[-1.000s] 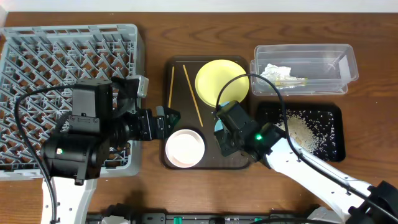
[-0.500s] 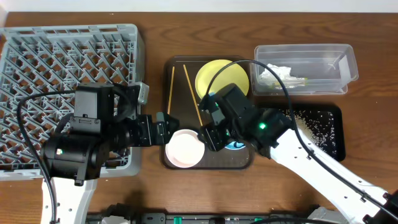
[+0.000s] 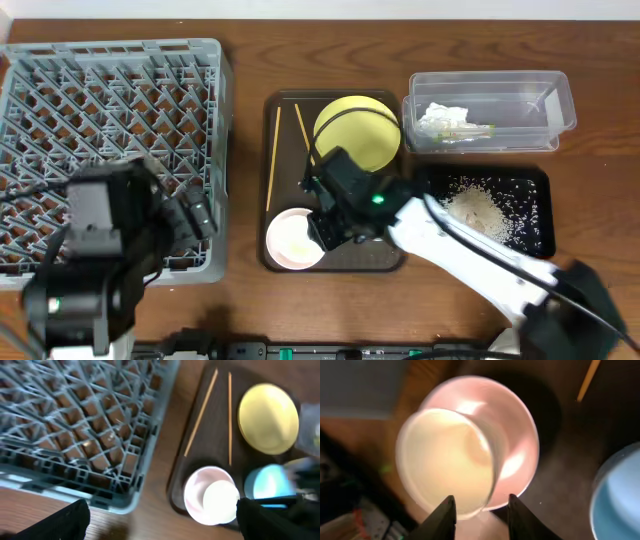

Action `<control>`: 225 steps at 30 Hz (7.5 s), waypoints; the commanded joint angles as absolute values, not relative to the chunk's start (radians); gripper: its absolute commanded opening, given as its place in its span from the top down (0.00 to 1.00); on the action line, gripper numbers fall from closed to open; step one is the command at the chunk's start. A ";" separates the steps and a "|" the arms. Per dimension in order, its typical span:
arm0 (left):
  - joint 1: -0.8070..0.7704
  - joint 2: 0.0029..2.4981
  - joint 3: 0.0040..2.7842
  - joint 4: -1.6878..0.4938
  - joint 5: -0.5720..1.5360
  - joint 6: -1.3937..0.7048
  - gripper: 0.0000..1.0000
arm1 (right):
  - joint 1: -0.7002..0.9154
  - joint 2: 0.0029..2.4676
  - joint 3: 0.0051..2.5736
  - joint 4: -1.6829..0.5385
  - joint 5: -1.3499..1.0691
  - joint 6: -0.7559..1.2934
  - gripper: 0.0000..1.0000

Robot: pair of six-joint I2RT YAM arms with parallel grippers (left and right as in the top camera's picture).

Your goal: Sort waste into correct bins and load items into the dishwasher

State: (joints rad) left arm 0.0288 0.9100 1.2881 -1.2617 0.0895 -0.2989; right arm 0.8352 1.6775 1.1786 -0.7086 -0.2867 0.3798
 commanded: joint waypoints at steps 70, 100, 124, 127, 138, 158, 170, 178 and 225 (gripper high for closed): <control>-0.152 1.194 1.307 -0.860 1.573 -0.200 0.30 | 0.407 1.308 1.312 -0.517 -1.104 0.186 0.99; 0.010 1.148 1.307 -1.111 0.429 -0.177 0.48 | 0.234 1.169 1.312 -1.015 -0.602 0.186 0.67; 0.010 1.592 1.277 -1.106 -0.219 -0.320 0.48 | 0.342 1.178 1.311 -1.105 -0.509 0.159 0.66; 0.010 1.621 1.277 -1.097 -0.182 -0.319 0.40 | 0.342 1.178 1.312 -1.106 -0.509 0.159 0.66; 0.099 1.492 1.384 -1.174 -0.004 -0.311 0.03 | 0.342 1.178 1.312 -1.126 -0.504 0.159 0.66; 0.105 0.979 1.421 -1.211 0.355 -0.038 0.01 | 0.388 1.268 1.264 -1.118 -0.286 0.231 0.46; 0.105 0.929 1.420 -1.212 0.355 -0.038 0.02 | 0.519 1.359 1.264 -0.990 -0.243 0.231 0.50; 0.105 0.929 1.420 -1.212 0.355 -0.038 0.02 | 0.597 1.502 1.264 -0.869 -0.243 0.232 0.58; 0.105 0.929 1.420 -1.212 0.355 -0.038 0.02 | 0.443 0.982 1.255 -0.843 -0.164 -0.089 0.01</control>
